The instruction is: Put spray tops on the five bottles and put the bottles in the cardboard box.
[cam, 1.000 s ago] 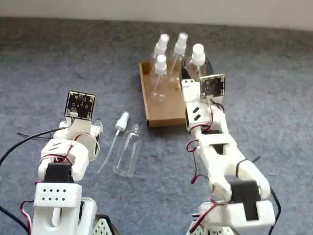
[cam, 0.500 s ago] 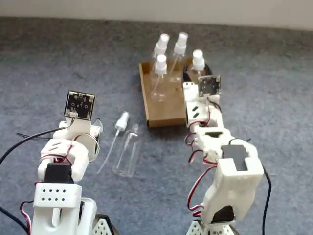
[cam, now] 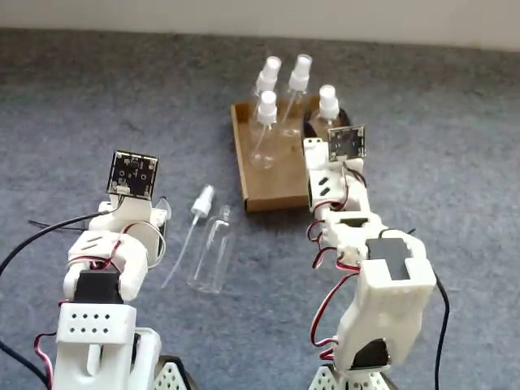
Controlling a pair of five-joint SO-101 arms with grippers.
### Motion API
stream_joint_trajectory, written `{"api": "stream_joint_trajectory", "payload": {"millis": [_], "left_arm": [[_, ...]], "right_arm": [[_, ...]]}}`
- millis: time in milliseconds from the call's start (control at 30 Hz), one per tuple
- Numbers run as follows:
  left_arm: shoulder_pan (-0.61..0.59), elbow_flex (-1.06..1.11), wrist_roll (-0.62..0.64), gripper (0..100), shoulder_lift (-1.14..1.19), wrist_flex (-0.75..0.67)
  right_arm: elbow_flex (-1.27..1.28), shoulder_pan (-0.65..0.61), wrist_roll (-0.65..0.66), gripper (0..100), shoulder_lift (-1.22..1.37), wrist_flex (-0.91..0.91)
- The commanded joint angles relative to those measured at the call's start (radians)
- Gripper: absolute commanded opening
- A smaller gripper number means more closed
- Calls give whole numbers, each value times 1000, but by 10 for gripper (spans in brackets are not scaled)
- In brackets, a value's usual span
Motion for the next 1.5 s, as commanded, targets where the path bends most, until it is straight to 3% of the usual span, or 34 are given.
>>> {"api": "stream_joint_trajectory", "payload": {"millis": [0,233,667,800,1033,1300,1467], "left_arm": [[-10,-4,11,130,-10,-20],[-10,-4,11,130,-10,-20],[-10,-4,11,130,-10,-20],[-10,-4,11,130,-10,-20],[-10,-4,11,130,-10,-18],[-10,-4,11,130,-10,-18],[-10,-2,11,130,-10,-18]], "right_arm": [[-50,8,-3,13,-16,-22],[-50,8,-3,135,-16,-21],[-58,8,-3,143,-22,68],[-59,1,71,144,-22,68],[-59,-24,106,235,-22,73],[-88,-21,106,238,-22,81],[-176,-22,101,242,-22,216]]}}
